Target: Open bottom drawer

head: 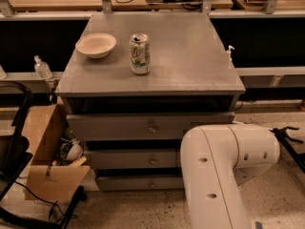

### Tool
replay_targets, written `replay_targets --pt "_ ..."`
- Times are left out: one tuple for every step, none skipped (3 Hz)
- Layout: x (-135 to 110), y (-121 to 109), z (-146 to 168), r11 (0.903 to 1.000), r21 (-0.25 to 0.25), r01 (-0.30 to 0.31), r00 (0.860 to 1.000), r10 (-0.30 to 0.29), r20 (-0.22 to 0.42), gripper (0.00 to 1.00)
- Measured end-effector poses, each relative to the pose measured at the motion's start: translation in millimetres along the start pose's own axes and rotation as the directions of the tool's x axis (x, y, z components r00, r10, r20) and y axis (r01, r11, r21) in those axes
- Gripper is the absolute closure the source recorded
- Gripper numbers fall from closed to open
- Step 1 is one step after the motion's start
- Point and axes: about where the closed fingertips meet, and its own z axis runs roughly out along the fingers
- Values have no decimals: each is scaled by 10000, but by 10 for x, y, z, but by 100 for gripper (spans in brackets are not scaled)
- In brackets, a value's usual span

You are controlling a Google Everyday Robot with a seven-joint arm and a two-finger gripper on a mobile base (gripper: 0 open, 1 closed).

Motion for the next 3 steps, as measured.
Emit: replay_targets --pt "-9 -21 11 10000 30 41 10000 -41 23 81" --pt "-18 -22 17 10000 31 45 10000 -45 36 58" --pt "-27 -22 23 10000 30 48 10000 -48 47 34"
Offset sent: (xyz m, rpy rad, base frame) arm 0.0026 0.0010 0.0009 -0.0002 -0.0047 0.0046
